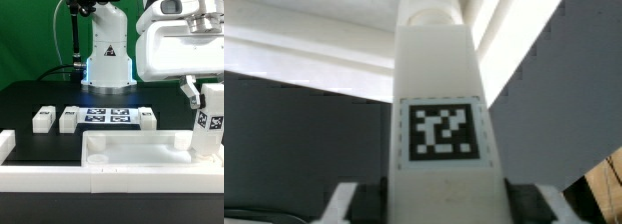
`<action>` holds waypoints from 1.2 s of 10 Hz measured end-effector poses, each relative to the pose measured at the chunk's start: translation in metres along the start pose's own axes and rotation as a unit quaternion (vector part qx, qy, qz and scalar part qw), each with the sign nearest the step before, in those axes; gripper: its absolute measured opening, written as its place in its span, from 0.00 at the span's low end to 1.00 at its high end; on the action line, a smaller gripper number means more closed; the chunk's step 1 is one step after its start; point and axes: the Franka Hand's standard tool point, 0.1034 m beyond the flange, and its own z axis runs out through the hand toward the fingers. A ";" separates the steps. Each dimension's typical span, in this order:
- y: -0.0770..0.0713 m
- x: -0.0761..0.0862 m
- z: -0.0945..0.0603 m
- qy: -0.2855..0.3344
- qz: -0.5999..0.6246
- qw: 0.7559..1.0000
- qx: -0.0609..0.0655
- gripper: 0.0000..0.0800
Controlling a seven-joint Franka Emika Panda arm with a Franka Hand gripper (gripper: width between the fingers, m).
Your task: Assemble desk
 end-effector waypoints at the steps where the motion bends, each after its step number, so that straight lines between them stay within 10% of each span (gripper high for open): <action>1: 0.000 -0.002 -0.001 0.007 0.000 1.000 -0.002 0.36; 4: 0.001 -0.003 -0.001 0.012 0.000 1.000 -0.004 0.36; 7: 0.003 0.000 -0.002 0.002 0.000 1.000 -0.002 0.77; 12: 0.005 0.029 -0.040 -0.022 -0.003 1.000 0.007 0.81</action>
Offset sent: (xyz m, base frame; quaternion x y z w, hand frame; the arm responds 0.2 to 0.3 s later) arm 0.0000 0.0000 0.0000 0.0000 0.0000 0.0000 1.0000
